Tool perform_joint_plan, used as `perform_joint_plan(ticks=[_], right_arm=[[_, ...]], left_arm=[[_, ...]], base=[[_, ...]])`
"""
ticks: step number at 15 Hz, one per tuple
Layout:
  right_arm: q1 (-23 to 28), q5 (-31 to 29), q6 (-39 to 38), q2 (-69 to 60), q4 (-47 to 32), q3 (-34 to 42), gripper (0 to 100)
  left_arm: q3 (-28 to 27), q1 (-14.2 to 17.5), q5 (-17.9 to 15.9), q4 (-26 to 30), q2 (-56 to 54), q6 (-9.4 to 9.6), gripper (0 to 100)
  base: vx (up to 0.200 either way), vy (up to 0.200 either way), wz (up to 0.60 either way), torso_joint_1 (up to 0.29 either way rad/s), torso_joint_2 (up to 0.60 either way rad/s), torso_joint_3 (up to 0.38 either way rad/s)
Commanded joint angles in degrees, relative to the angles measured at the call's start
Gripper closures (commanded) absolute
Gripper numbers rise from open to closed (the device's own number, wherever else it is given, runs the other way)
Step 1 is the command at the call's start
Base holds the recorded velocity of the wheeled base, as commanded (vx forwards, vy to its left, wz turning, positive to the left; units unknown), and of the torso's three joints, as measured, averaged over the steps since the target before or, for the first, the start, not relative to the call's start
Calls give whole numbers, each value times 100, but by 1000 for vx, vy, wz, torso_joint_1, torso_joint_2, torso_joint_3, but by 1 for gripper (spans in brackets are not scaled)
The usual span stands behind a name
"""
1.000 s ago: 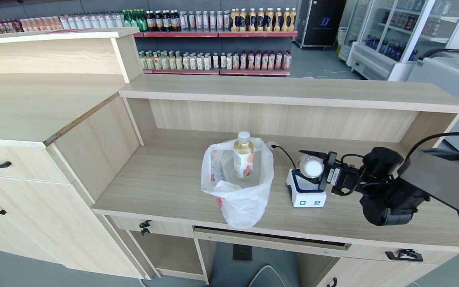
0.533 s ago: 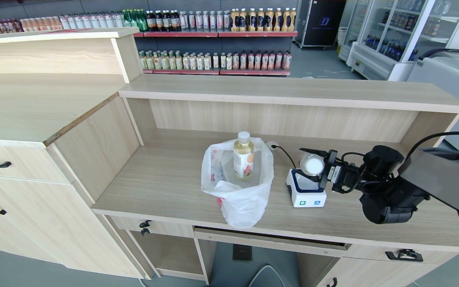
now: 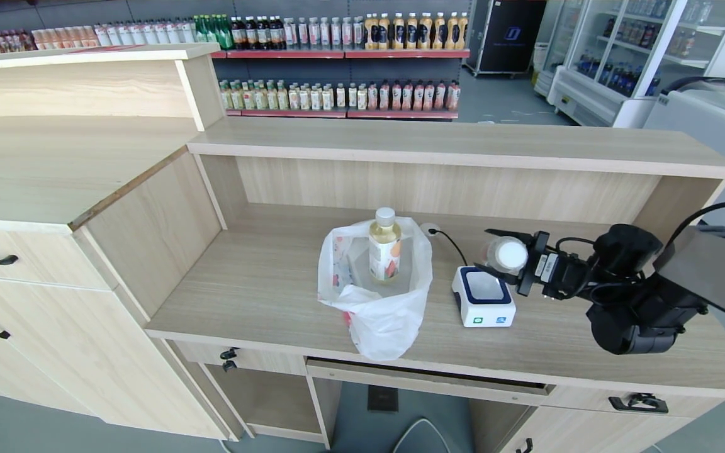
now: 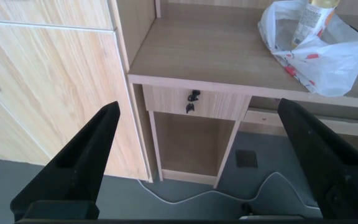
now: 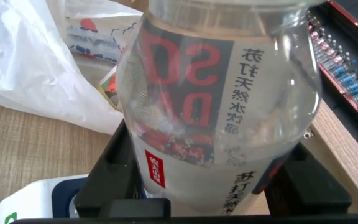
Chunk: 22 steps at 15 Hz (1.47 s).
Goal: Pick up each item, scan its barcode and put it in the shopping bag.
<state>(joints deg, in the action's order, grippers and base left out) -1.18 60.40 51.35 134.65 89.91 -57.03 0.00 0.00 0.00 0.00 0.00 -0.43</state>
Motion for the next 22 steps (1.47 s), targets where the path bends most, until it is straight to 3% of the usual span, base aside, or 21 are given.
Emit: perform_joint_plan(ticks=[1, 6, 9, 11, 13, 14, 16, 19, 22], right_arm=[[66, 33, -19, -307, 9, 139, 100], [329, 33, -758, -870, 9, 350, 100], [505, -161, -1909, -1441, 9, 508, 100], [479, -1611, -2762, -1872, -456, 552, 100], [294, -3931, -3764, -2373, -1256, 588, 100], [259, -4274, -3887, -2452, -1326, 623, 100], [-58, -6550, -4203, -2856, -1748, 1185, 100], [-260, -8370, -4221, -3146, -2399, 1589, 100], [-277, -8730, -4045, -3304, -2803, 1607, 100]], left_arm=[[0, 0, 0, 0, 0, -1, 0], [0, 0, 0, 0, 0, -1, 0], [0, 0, 0, 0, 0, -1, 0], [0, 0, 0, 0, 0, -1, 0], [0, 0, 0, 0, 0, -1, 0], [0, 0, 9, 0, 0, -1, 0], [0, 0, 0, 0, 0, -1, 0], [0, 0, 0, 0, 0, -1, 0], [0, 0, 0, 0, 0, -1, 0]], base=[[0, 0, 0, 0, 0, 0], [0, 0, 0, 0, 0, 0], [0, 0, 0, 0, 0, 0], [0, 0, 0, 0, 0, 0], [0, 0, 0, 0, 0, 0], [0, 0, 0, 0, 0, 0], [0, 0, 0, 0, 0, 0], [0, 0, 0, 0, 0, 0], [0, 0, 0, 0, 0, 0]])
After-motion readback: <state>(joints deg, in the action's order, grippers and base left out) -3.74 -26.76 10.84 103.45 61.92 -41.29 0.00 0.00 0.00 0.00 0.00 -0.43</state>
